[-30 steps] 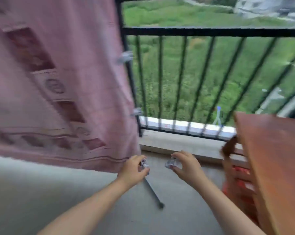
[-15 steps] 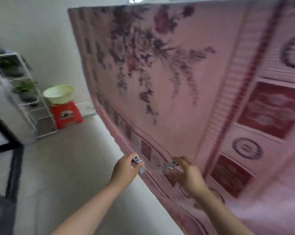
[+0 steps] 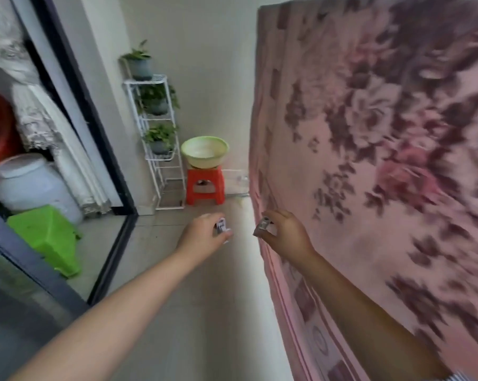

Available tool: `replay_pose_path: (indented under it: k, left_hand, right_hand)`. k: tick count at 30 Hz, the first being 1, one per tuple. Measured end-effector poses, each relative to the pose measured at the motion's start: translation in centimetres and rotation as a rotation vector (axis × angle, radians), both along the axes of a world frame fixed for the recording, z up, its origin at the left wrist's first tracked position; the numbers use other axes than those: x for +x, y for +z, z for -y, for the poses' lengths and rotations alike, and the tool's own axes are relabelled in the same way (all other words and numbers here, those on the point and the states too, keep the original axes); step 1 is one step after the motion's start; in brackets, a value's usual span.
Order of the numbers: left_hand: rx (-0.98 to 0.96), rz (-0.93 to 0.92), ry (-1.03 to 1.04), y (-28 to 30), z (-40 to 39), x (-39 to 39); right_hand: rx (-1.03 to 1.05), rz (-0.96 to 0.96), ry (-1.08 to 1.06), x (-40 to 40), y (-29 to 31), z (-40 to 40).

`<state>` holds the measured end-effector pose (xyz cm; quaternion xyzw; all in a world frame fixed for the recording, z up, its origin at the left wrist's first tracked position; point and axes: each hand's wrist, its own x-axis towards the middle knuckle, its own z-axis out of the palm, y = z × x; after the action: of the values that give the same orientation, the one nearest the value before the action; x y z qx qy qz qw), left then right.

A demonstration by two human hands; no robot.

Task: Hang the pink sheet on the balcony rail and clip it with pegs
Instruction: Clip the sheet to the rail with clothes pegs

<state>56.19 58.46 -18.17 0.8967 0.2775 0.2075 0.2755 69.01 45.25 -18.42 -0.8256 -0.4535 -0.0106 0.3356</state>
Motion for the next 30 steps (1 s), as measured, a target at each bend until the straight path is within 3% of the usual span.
replay_pose_path:
  k: [6, 9, 17, 26, 30]
  left_hand:
    - [0.003, 0.035, 0.032, 1.3, -17.6, 9.7]
    - [-0.091, 0.094, 0.049, 2.5, -25.8, 15.7]
    - [-0.406, 0.180, -0.010, 3.0, -41.8, 33.3]
    - [-0.488, 0.241, 0.008, 4.4, -59.8, 56.7]
    - [-0.697, 0.335, 0.043, 4.7, -66.5, 64.7]
  right_hand:
    - [-0.021, 0.051, 0.065, 9.8, 0.4, -18.4]
    - [-0.016, 0.001, 0.029, 15.8, 1.2, -25.5]
    - [0.035, -0.150, -0.172, 31.6, 2.9, -38.8]
    - [0.265, -0.362, -0.199, 53.9, 3.6, -55.9]
    - [0.331, -0.461, -0.245, 62.0, 4.9, -63.0]
